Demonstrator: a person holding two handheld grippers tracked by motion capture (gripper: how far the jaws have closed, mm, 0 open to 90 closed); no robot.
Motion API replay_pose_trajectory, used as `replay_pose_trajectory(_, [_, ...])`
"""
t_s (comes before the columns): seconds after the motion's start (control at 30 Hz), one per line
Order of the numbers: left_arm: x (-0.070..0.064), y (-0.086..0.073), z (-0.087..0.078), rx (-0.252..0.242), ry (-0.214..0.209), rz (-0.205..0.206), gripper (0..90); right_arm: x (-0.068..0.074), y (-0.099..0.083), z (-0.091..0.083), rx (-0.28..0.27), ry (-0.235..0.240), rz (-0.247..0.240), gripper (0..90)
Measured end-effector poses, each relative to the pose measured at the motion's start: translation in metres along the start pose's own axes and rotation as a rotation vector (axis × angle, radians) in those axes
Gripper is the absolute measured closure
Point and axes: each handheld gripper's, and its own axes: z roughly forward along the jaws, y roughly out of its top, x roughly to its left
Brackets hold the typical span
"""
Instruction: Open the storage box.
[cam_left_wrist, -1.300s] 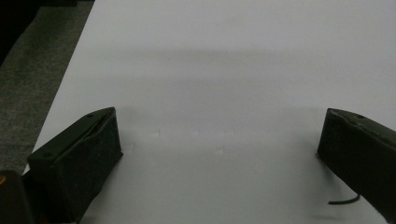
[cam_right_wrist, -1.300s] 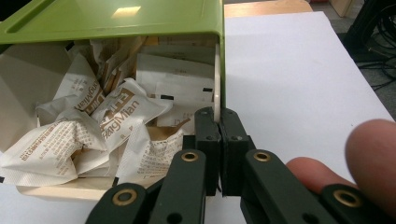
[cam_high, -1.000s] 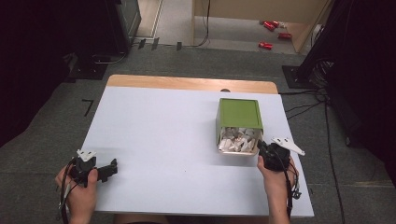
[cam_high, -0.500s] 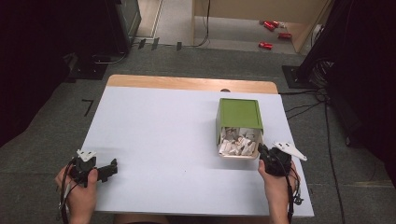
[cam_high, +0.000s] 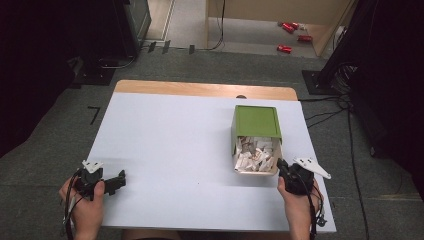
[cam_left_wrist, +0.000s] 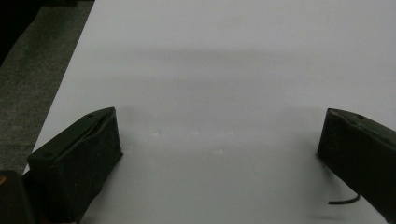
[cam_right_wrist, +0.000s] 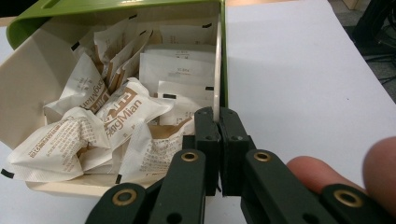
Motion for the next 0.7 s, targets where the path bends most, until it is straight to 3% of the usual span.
replay_pose_trajectory(0.7, [0.0,0.0,0.0,0.002,0.0,0.001,0.0,-0.001,-0.012,-0.016,0.0,0.011,0.001,89.6])
